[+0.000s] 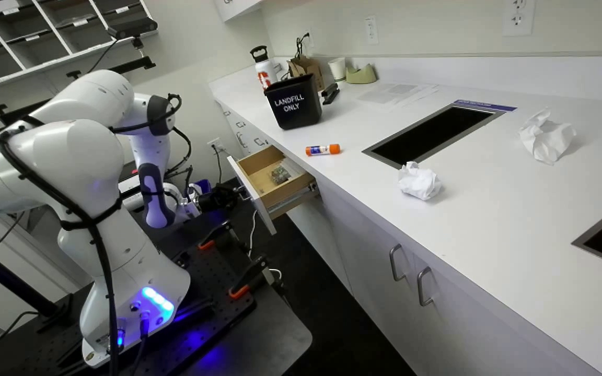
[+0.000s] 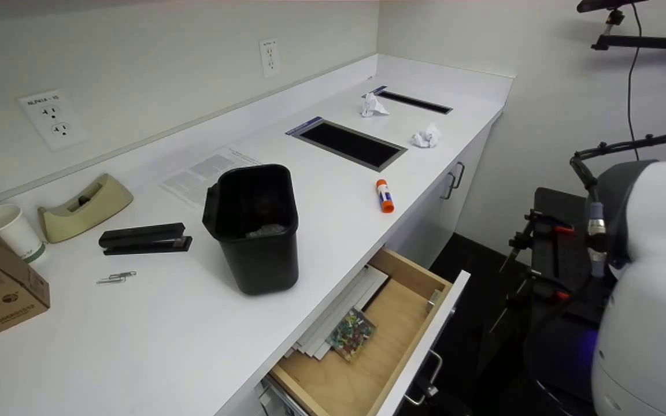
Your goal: Open the drawer
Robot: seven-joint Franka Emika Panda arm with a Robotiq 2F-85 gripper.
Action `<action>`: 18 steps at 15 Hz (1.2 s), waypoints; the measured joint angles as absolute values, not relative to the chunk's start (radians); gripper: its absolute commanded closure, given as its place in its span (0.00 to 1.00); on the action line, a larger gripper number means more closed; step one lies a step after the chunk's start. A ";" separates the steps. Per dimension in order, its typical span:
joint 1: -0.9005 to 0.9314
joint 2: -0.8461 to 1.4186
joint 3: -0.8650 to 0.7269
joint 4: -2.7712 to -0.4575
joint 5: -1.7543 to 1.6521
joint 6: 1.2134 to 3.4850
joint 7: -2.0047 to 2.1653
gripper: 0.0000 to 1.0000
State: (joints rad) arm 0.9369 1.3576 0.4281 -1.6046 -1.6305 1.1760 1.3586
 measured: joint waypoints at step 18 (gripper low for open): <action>1.114 1.309 0.434 -1.545 -1.395 1.232 1.329 0.19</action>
